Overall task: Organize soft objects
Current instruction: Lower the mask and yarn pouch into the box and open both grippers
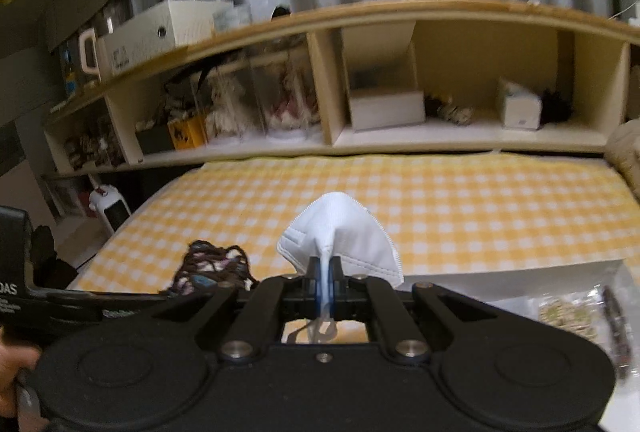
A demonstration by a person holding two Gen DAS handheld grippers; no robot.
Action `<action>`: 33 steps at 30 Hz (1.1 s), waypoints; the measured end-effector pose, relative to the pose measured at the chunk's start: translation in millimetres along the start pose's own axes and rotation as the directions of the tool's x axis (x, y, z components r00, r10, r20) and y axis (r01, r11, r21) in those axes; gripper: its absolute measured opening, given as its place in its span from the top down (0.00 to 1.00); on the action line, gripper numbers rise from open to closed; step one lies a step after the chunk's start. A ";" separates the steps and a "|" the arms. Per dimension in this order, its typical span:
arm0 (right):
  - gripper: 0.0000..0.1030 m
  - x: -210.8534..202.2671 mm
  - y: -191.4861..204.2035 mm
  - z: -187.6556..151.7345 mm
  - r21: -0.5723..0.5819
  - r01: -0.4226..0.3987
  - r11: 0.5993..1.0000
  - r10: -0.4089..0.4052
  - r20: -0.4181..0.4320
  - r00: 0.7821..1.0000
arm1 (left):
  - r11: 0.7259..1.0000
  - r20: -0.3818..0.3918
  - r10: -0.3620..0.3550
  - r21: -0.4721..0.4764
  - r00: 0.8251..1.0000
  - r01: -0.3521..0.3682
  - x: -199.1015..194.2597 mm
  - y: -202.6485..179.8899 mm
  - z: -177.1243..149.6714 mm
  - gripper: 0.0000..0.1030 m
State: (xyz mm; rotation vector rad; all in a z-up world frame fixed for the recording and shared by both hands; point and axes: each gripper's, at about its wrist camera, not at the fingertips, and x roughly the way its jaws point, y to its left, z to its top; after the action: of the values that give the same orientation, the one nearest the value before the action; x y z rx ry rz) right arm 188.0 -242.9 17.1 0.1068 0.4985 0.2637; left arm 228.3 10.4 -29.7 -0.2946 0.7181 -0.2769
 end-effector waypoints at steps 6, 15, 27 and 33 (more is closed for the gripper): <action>0.96 -44.3 -24.8 8.7 -0.014 0.039 0.999 -0.038 0.040 0.998 | 0.998 0.032 -0.061 0.037 0.998 0.060 -27.7 -27.2 0.9 0.59; 0.96 -101.3 -73.1 6.5 -0.060 0.139 0.988 -0.135 0.059 0.989 | 0.986 0.020 -0.117 0.123 0.993 0.114 -44.3 -76.3 -15.5 0.59; 0.96 -139.9 -150.0 -22.1 -0.103 0.242 0.965 -0.244 -0.016 0.970 | 0.960 -0.028 -0.200 0.194 0.979 0.202 -30.3 -153.1 -39.5 0.59; 0.96 -119.0 -179.0 -53.0 -0.129 0.176 0.976 -0.189 -0.094 0.977 | 0.948 -0.082 -0.237 0.199 0.968 0.249 -7.4 -186.0 -51.3 0.59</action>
State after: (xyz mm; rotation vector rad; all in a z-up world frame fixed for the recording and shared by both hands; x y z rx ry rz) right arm 101.7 -445.6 -4.2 -0.0707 0.5925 0.1185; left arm 160.9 -167.3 4.3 -0.1760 0.7028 -0.5942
